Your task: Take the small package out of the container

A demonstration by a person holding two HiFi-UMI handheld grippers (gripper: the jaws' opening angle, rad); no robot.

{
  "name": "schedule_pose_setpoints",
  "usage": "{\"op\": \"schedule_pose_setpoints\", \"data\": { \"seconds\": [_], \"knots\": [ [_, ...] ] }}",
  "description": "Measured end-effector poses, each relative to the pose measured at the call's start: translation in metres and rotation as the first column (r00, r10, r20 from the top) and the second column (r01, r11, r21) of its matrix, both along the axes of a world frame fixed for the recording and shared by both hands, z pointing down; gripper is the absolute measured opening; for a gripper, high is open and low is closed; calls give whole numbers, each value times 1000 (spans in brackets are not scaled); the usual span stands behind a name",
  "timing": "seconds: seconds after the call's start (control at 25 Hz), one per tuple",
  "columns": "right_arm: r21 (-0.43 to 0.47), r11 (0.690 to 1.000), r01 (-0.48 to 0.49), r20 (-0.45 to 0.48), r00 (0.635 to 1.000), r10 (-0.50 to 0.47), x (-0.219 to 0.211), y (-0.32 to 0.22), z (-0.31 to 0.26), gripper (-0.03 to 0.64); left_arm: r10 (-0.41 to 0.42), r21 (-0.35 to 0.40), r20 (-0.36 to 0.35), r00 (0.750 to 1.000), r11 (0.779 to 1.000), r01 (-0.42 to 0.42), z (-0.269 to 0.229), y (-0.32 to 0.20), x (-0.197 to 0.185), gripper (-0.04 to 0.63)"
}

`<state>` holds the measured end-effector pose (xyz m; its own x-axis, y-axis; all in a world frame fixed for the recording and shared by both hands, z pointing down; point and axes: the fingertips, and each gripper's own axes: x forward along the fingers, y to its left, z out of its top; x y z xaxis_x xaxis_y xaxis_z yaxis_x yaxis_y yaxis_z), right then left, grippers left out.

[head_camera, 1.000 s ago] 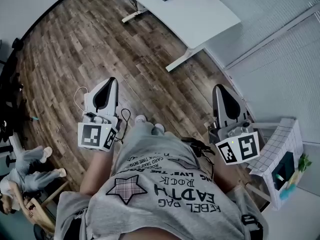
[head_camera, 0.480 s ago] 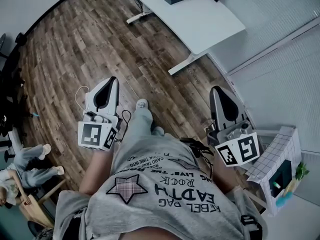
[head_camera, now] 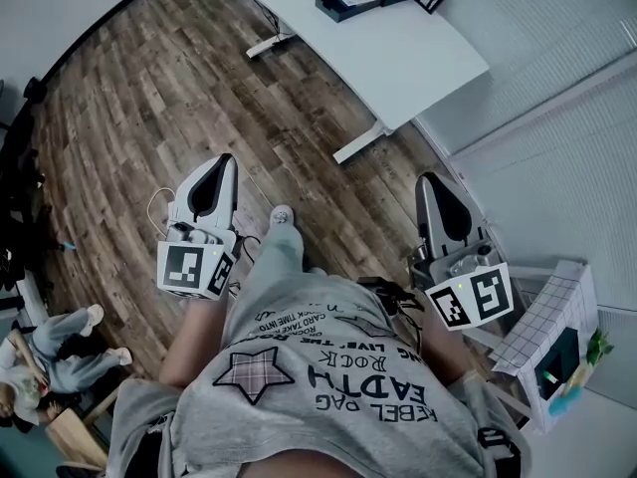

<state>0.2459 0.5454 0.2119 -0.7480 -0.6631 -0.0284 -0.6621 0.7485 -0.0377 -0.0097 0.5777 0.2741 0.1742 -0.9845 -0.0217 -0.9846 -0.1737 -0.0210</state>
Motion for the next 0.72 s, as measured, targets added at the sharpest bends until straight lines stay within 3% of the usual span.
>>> {"op": "schedule_pose_setpoints", "data": {
  "seconds": [0.72],
  "knots": [
    [7,995,-101,29,995,101,-79,-119,-9,15,85,23,0,996,996,-85,-14,-149,-83,11]
  ]
}}
